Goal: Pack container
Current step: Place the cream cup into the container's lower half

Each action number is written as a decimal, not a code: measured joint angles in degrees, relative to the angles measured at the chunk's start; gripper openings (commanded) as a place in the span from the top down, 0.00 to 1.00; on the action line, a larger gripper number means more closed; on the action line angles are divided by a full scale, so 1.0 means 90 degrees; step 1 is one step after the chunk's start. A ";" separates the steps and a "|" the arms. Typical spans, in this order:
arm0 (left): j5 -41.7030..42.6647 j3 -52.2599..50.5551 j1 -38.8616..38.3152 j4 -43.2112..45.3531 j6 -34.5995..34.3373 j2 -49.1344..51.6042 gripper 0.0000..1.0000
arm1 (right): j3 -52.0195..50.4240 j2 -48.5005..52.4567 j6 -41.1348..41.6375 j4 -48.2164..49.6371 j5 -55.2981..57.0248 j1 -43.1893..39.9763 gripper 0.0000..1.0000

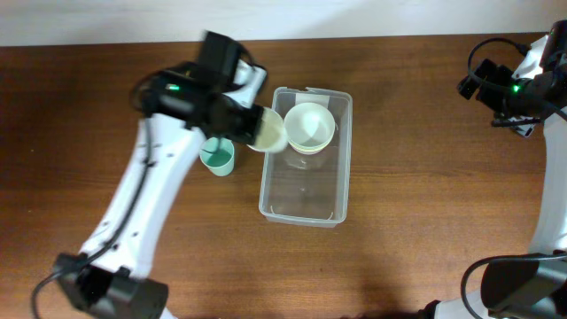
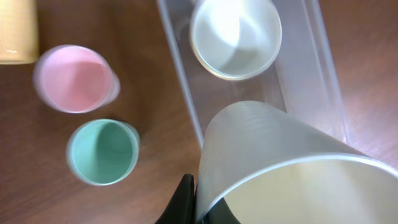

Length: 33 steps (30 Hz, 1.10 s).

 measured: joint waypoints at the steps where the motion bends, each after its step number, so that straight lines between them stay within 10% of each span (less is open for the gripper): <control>1: -0.0032 -0.0022 -0.0119 0.0015 0.0000 0.0121 0.99 | 0.0000 0.0000 0.0000 0.0000 -0.0002 0.0000 0.01; 17: -0.0182 -0.0209 -0.1598 0.1061 -0.0002 0.2149 0.99 | 0.0000 0.0000 0.0000 0.0000 0.0000 0.0000 0.01; 23: -0.0304 -0.0172 -0.1586 0.1246 0.0022 0.2254 0.28 | 0.0000 0.0000 -0.0002 0.0000 0.0000 0.0000 0.01; 29: -0.0483 0.0804 -0.1581 0.0381 0.0022 0.2273 0.30 | 0.0000 0.0000 0.0000 -0.0002 0.0000 0.0000 0.01; 33: -0.0775 0.2030 -0.1494 -0.0427 0.0024 0.2297 0.14 | 0.0000 0.0000 -0.0002 0.0000 -0.0002 0.0000 0.01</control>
